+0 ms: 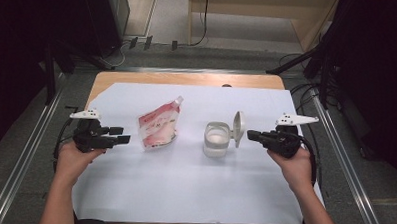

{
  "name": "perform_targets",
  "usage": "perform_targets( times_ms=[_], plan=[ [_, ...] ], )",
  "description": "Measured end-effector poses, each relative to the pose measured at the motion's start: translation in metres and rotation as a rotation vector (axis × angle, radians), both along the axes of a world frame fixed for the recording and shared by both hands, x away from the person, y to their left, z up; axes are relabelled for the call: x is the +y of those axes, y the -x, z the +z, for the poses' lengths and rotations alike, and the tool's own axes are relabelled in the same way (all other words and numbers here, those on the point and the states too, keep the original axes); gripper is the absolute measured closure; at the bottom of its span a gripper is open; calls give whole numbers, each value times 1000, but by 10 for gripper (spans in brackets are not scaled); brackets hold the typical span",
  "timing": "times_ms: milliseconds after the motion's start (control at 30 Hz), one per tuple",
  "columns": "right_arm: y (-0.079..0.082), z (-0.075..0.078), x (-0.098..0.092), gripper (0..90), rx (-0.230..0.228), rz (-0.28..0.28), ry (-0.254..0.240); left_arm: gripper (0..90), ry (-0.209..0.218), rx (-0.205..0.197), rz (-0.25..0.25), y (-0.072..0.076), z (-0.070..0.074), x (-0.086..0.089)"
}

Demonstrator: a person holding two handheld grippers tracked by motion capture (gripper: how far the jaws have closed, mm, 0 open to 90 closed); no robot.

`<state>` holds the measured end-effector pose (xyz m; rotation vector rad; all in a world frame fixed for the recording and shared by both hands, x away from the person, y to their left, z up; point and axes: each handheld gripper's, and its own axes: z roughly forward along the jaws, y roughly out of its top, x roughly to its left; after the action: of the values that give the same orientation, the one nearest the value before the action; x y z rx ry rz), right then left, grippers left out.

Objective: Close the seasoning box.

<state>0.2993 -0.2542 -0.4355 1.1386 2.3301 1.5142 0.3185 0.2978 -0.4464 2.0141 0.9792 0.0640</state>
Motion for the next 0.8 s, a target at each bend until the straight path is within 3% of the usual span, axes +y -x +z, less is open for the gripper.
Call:
perform_targets(
  times_ms=[467,667,800],
  plan=[
    [-28,-6,17,892,31,-18,-3,428,-3,12,-24,-1,-1,-7],
    [-28,-4,23,889,30,-19,1,428,5,-10,-18,0,1,-5],
    [-26,-2,25,890,20,-18,5,425,4,3,-28,0,0,-6]
  ],
)
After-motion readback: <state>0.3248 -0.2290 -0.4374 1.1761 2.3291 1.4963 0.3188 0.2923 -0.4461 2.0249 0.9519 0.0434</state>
